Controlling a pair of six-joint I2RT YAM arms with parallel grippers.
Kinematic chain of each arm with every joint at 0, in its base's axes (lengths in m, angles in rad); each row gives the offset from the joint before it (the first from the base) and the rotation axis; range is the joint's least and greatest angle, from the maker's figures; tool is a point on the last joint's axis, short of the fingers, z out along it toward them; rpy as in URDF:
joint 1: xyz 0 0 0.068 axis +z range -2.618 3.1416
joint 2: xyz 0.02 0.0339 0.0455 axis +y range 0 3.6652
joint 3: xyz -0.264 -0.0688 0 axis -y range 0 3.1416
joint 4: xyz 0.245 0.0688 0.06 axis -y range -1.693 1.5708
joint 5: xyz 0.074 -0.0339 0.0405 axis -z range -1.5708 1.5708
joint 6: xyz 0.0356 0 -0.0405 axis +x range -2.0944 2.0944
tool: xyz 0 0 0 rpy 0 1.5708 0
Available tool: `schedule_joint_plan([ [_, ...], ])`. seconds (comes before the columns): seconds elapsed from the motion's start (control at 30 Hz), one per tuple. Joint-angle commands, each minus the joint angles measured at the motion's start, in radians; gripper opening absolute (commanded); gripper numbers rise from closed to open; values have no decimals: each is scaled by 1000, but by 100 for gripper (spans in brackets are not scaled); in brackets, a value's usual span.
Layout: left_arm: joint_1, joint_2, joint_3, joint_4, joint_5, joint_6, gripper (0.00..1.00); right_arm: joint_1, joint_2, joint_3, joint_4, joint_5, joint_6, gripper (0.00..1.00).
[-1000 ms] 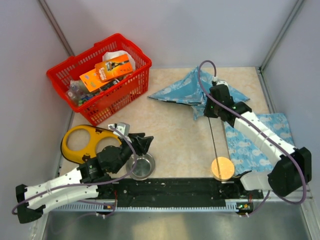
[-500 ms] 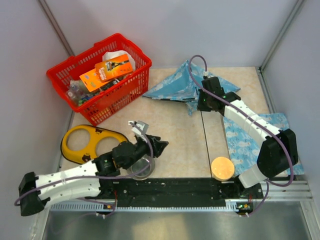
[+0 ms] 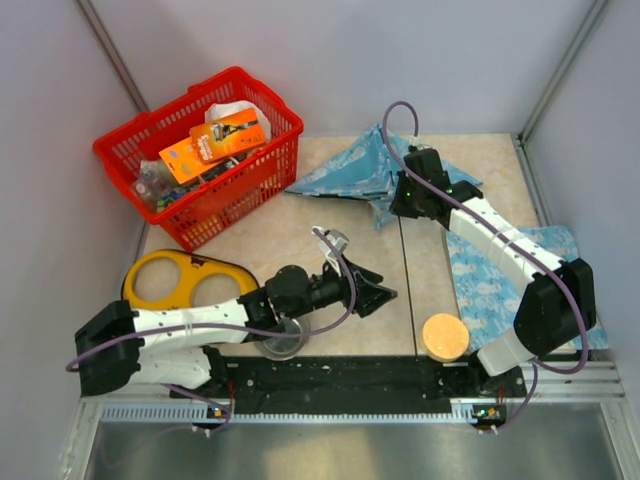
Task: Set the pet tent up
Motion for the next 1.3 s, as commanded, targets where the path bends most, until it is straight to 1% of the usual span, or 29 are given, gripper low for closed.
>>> schedule_joint_plan([
  [0.0,-11,81,94,95,30,-69,70,13,-8,30,105,-49,39,9],
  [0.13,-19,161,128,105,50,-105,74,15,-13,19,122,-61,55,10],
  [0.17,-20,167,127,119,45,-112,81,15,-16,15,122,-59,56,10],
  [0.3,-20,170,124,159,24,-129,85,18,-21,4,128,-52,55,10],
  [0.4,-20,169,122,173,5,-152,89,21,-21,-1,133,-49,56,11],
  [0.43,-20,163,115,179,-13,-163,90,21,-22,-2,135,-46,56,11],
  [0.47,-20,152,102,168,-60,-177,90,23,-21,-5,136,-44,58,11],
  [0.63,-20,61,36,46,-273,-232,88,21,-22,-13,141,-36,58,11],
  [0.73,-20,14,15,19,-338,-235,88,21,-22,-19,147,-35,61,11],
  [0.8,-20,4,12,47,-335,-229,88,21,-21,-24,156,-35,62,11],
  [0.87,-20,14,24,84,-300,-221,88,21,-17,-30,161,-36,67,11],
  [1.07,-20,118,108,98,-183,-247,88,23,-11,-33,165,-35,69,11],
  [1.17,-20,153,125,85,-189,-273,87,27,-11,-34,167,-38,70,12],
  [1.27,-19,155,138,96,-208,-272,87,30,-13,-37,167,-29,69,12],
])
